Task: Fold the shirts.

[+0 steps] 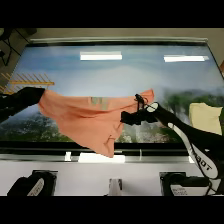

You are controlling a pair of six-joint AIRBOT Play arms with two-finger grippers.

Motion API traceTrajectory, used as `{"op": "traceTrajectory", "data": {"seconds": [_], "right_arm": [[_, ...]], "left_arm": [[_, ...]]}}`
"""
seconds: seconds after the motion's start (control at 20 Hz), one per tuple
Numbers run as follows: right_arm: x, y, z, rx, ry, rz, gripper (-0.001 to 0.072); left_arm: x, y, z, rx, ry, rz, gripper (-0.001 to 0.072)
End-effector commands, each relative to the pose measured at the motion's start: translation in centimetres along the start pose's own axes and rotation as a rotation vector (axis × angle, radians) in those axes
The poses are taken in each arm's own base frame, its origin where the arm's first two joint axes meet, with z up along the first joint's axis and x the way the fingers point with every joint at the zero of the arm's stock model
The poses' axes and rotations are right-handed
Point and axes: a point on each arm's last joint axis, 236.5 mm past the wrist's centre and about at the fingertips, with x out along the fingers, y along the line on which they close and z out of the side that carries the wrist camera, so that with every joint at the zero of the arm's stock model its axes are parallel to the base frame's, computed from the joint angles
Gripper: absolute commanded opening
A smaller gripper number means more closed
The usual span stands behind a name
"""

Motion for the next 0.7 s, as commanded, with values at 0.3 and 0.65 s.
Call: {"op": "traceTrajectory", "data": {"seconds": [0.3, 0.65], "right_arm": [[-25.1, 9.6, 13.3, -0.711, -0.533, -0.138, 0.0022], [-63.4, 20.5, 3.3, -0.921, -1.461, -0.589, 0.0023]], "left_arm": [[-6.3, -6.6, 10.0, 0.151, -0.247, -0.089, 0.0035], [-26.8, -19.6, 22.0, 0.348, -0.751, -0.252, 0.0035]]}}
